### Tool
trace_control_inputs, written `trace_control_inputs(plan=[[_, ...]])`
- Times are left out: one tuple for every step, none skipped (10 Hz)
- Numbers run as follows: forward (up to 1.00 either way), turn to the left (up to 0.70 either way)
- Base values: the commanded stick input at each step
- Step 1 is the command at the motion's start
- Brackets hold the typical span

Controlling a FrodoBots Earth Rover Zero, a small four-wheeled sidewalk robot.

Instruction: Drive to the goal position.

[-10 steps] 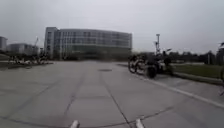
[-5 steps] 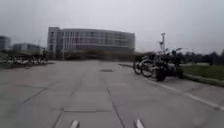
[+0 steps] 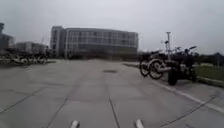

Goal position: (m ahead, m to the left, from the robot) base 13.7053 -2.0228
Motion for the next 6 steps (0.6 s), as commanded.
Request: trace_control_inputs(plan=[[1.00, 0.02], [1.00, 0.02], [1.00, 0.02], [1.00, -0.21], [1.00, -0.38], [1.00, -0.38]])
